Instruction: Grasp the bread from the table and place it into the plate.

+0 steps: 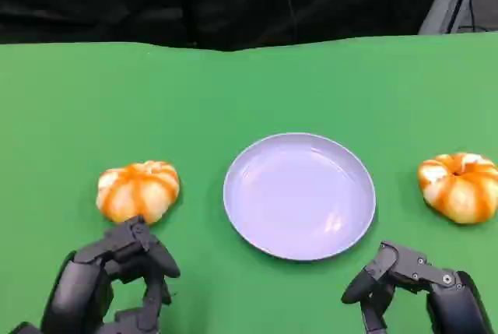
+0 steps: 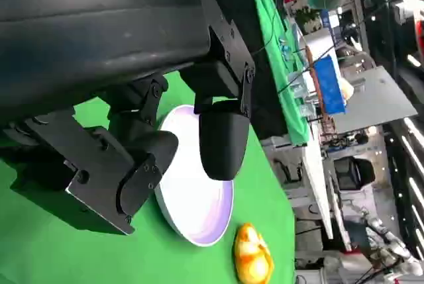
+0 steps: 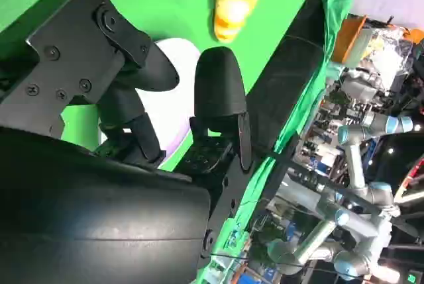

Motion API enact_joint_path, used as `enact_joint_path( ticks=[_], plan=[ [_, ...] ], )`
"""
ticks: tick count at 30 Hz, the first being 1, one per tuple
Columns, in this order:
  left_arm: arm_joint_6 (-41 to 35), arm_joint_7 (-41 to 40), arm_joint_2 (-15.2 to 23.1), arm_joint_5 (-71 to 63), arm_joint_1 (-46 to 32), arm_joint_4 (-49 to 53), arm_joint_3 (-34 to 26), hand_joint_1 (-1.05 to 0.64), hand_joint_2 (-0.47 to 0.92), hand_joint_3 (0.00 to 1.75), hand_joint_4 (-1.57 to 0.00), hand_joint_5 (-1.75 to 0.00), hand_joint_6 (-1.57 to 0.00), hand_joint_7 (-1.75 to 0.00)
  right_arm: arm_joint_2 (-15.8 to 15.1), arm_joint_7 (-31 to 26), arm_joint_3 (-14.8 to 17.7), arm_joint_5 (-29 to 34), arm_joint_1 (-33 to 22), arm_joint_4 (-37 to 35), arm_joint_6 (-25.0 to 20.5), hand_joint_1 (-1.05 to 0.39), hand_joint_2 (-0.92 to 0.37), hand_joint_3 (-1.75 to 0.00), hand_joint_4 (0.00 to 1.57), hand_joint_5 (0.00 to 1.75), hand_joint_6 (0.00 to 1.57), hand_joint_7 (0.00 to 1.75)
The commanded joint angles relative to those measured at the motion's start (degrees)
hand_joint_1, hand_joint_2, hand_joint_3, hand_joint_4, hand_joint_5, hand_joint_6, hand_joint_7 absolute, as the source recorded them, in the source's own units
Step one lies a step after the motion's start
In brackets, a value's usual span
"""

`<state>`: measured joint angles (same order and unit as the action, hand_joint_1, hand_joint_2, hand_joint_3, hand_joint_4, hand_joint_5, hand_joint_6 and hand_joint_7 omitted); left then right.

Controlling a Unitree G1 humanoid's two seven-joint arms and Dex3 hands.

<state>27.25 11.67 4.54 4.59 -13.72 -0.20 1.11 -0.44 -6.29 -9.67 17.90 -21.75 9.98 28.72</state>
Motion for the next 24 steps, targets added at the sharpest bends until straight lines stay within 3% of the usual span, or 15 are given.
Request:
enact_joint_path(
  ticks=[1,17,19,22,24],
  plan=[
    [0.57,0.61,1.15,-0.02,0.36,0.35,-0.63,0.06,0.41,1.39,-0.77,-1.71,-0.74,-1.49,0.07,-0.50,0.09,-0.24,0.06,0.78,-0.26,0.02,-0.27,-1.42,0.85,1.65,0.83,1.35],
    [-0.81,1.14,1.41,0.80,0.77,0.02,-0.79,0.06,0.42,1.36,-0.77,-1.71,-0.74,-1.49,0.33,-0.15,-0.07,-0.62,0.10,1.28,-1.37,0.02,-0.27,-1.41,0.84,1.67,0.82,1.36],
    [-4.53,2.61,2.20,3.06,1.35,-1.11,-0.98,0.01,0.57,1.07,-0.63,-1.53,-0.63,-1.27,0.34,-0.24,-0.05,-0.53,0.47,0.98,-1.14,0.03,-0.27,-1.42,0.85,1.68,0.82,1.35],
    [-8.13,2.80,3.27,2.52,1.86,-2.73,-1.30,-0.03,0.64,0.91,-0.57,-1.42,-0.57,-1.13,0.40,-0.27,-0.06,-0.50,0.45,1.06,-1.33,0.03,-0.27,-1.42,0.85,1.68,0.82,1.35],
    [-11.19,1.99,4.78,-0.24,2.72,-4.22,-1.64,-0.10,0.75,0.61,-0.56,-1.15,-0.58,-0.76,0.46,-0.32,-0.10,-0.25,0.25,1.26,-1.65,0.02,-0.27,-1.42,0.85,1.67,0.82,1.35]
  ],
)
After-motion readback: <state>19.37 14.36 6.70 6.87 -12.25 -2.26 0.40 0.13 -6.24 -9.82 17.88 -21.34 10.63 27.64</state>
